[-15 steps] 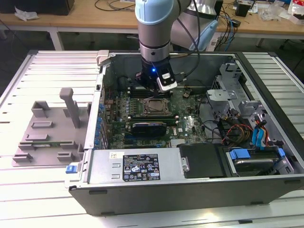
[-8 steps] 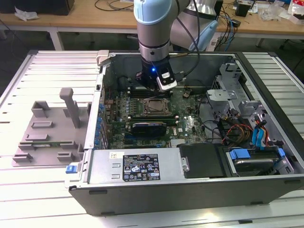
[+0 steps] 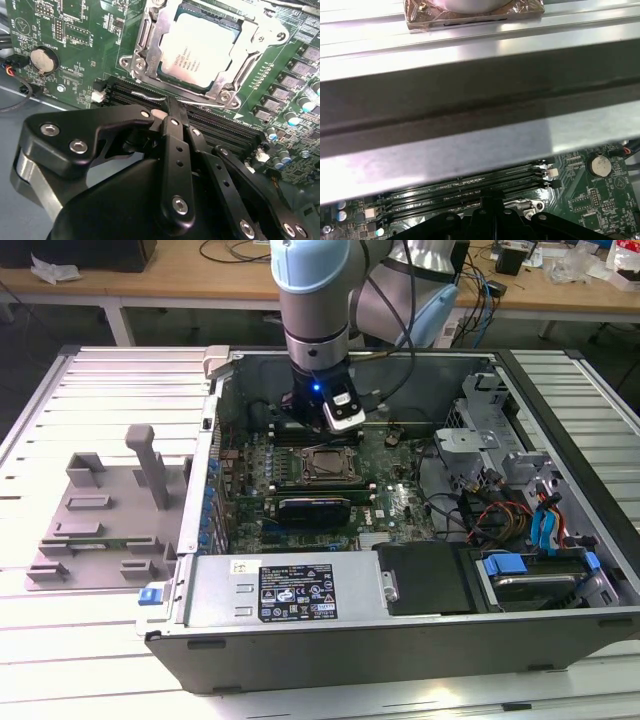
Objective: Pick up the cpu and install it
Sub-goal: 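Install the first cpu locking lever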
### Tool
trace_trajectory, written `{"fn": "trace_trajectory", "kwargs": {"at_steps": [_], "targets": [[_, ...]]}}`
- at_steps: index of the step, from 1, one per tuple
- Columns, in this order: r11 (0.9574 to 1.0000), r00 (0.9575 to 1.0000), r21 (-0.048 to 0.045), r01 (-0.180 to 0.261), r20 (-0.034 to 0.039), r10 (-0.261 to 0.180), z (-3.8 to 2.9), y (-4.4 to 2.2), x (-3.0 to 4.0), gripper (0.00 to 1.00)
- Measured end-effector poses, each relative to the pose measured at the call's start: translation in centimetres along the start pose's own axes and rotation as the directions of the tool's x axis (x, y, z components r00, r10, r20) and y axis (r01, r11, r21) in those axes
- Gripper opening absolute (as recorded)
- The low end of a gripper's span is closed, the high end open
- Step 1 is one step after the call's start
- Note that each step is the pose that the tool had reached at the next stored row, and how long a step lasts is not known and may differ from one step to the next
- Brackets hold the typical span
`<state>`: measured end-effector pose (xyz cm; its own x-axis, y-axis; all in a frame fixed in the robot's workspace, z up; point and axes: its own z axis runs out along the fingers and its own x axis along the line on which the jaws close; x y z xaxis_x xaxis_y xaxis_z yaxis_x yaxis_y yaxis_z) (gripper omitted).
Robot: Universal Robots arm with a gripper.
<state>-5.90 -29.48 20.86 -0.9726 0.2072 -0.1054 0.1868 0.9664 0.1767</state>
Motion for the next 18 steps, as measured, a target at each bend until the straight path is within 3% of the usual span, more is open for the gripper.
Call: {"fn": "trace_trajectory", "kwargs": {"at_steps": [1, 3, 7, 14, 17, 18], "targets": [[1.0000, 1.0000, 0.0024, -0.003, 0.0050, 0.003, 0.09, -0.01, 0.05, 0.11], [0.9999, 0.9999, 0.0040, -0.012, 0.0082, 0.012, 0.16, -0.02, 0.07, 0.11], [0.9970, 0.9969, 0.0144, -0.076, 0.0211, 0.075, 0.32, -0.05, 0.09, 0.11], [0.9913, 0.9912, 0.0253, -0.129, 0.0333, 0.128, 0.40, 0.15, 0.14, 0.11], [0.9907, 0.9907, 0.0314, -0.132, 0.0360, 0.131, 0.42, 0.22, 0.16, 0.11], [0.9909, 0.9906, 0.0295, -0.132, 0.0421, 0.130, 0.40, 0.21, 0.22, 0.11]]}}
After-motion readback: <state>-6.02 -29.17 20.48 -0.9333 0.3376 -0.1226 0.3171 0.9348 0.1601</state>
